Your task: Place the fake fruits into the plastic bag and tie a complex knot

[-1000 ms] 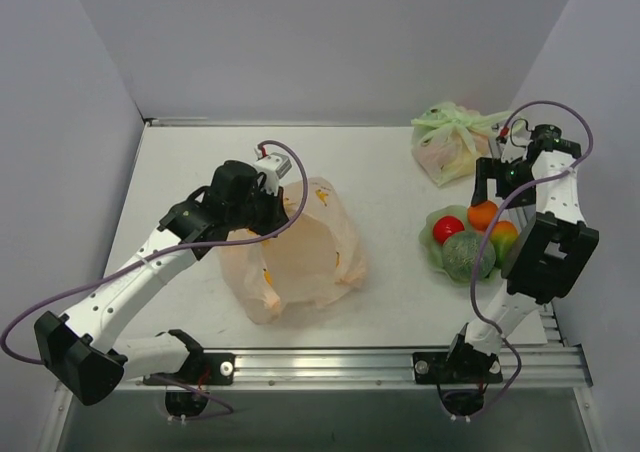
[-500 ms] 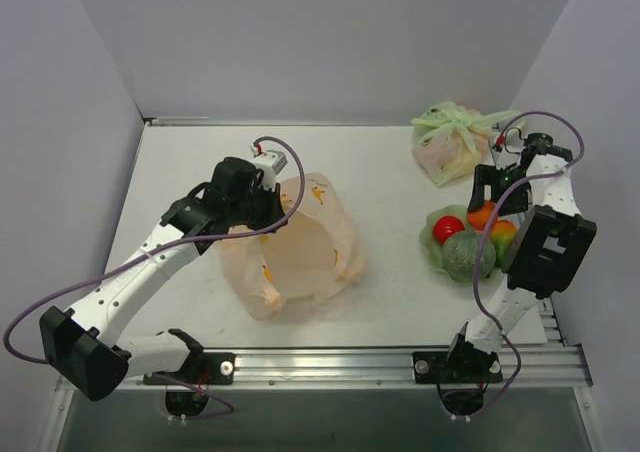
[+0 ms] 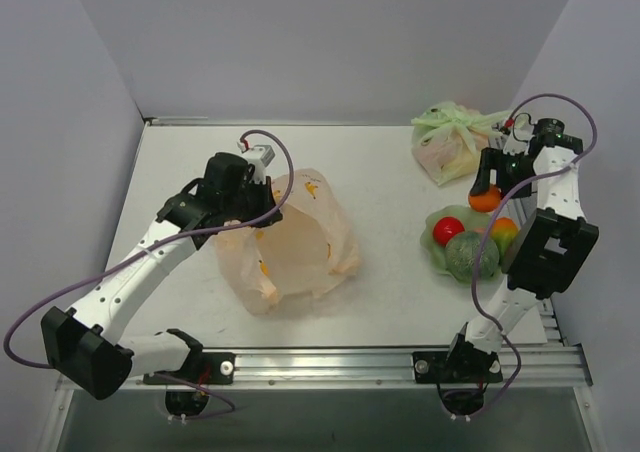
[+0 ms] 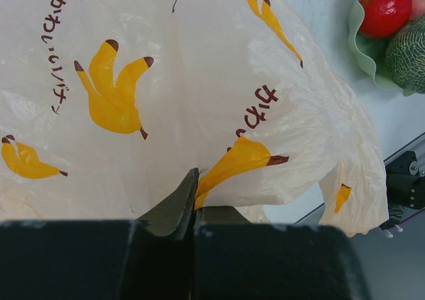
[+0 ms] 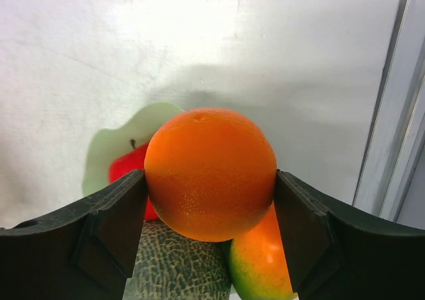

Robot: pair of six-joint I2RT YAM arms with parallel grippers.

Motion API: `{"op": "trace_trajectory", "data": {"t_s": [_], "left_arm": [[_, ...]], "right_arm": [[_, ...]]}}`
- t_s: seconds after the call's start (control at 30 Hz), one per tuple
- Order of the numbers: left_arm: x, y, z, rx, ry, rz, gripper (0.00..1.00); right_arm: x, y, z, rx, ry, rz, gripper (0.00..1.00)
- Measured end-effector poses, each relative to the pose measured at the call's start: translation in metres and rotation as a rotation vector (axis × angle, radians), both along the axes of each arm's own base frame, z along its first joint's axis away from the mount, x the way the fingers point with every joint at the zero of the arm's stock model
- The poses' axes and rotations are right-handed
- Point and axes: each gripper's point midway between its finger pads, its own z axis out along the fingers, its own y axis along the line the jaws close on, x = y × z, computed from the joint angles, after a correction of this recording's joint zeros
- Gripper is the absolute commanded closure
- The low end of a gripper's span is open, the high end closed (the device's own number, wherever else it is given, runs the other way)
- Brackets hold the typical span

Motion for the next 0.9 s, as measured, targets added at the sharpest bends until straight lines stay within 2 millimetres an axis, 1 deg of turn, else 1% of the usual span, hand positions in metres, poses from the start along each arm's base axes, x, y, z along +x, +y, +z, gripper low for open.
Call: {"op": "trace_trajectory", "data": {"t_s": [0.07,0.17,0.23,0.3,0.37,0.4,0.43,0.5,0.53,0.6,0.67,0.73,0.8,0.9], "left_arm": [[0.003,0.002,-0.002,-0.012,0.021,0.019,1.0],[0.008,0.005,-0.007,-0.03,0.059,0.053,1.0],[0.012,0.008,-0.01,-0.043,0.081,0.077,1.0],[0.015,0.011,-0.011,-0.059,0.102,0.098,1.0],[0.018,0.014,-0.013,-0.077,0.124,0.121,1.0],[0.019,0.015,-0.013,-0.089,0.137,0.13,1.0],[0.021,0.016,-0.014,-0.1,0.151,0.141,1.0],[0.023,0.018,-0.017,-0.12,0.18,0.157,1.0],[0.024,0.018,-0.018,-0.13,0.194,0.161,1.0],[0.026,0.016,-0.019,-0.154,0.221,0.165,1.0],[0.026,0.014,-0.018,-0.175,0.24,0.165,1.0],[0.026,0.011,-0.015,-0.201,0.254,0.165,1.0],[0.028,0.01,-0.01,-0.236,0.269,0.175,1.0],[0.035,0.011,0.0,-0.298,0.282,0.204,1.0]], "right_arm": [[0.009,0.003,0.018,0.011,-0.051,0.006,0.75],[0.02,0.012,0.054,0.023,-0.153,0.034,0.76],[0.023,0.034,0.083,0.039,-0.231,0.087,0.76],[0.02,0.066,0.109,0.063,-0.296,0.166,0.77],[0.012,0.113,0.136,0.088,-0.363,0.281,0.77],[0.005,0.141,0.149,0.104,-0.397,0.356,0.77],[-0.007,0.177,0.164,0.123,-0.433,0.454,0.77],[-0.033,0.234,0.184,0.16,-0.488,0.621,0.78],[-0.049,0.262,0.192,0.179,-0.51,0.707,0.79],[-0.084,0.307,0.202,0.218,-0.538,0.864,0.81],[-0.111,0.336,0.207,0.245,-0.552,0.982,0.81],[-0.131,0.356,0.207,0.255,-0.554,1.067,0.82],[-0.146,0.372,0.201,0.248,-0.545,1.135,0.85],[-0.159,0.389,0.188,0.217,-0.53,1.203,0.85]]}}
